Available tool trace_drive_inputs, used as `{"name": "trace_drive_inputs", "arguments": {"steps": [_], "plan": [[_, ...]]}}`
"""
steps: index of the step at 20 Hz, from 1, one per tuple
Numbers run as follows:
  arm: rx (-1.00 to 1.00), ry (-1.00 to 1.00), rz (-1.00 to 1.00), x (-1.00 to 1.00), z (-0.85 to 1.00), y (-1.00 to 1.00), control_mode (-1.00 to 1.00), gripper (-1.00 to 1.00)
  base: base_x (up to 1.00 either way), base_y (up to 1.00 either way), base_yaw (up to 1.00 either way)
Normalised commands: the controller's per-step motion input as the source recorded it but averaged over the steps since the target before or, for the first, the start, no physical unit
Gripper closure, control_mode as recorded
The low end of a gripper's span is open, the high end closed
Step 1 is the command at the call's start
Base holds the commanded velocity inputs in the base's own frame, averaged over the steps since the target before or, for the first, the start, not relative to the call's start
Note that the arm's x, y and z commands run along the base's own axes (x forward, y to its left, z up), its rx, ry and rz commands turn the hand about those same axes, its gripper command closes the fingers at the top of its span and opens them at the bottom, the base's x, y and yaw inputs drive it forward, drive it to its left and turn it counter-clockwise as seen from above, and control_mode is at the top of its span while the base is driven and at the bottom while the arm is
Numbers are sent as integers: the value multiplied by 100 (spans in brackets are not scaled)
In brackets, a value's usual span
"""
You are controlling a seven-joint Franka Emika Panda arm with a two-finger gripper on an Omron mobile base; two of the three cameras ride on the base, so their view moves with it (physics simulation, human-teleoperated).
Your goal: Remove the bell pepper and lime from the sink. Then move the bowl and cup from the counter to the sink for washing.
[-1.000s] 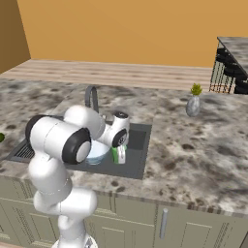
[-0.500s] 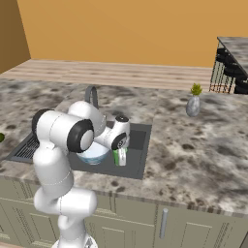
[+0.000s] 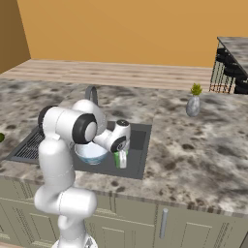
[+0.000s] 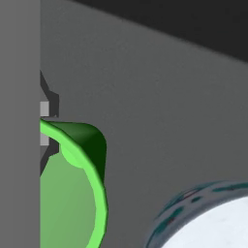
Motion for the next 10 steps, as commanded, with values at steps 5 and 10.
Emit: {"name": "trace_drive_inputs", "arguments": {"steps": [5, 10], "plan": [[0, 0, 0, 15, -23, 0, -100, 100, 0, 0, 0], [0, 0, 0, 13, -23, 0, -100, 100, 0, 0, 0]]}}
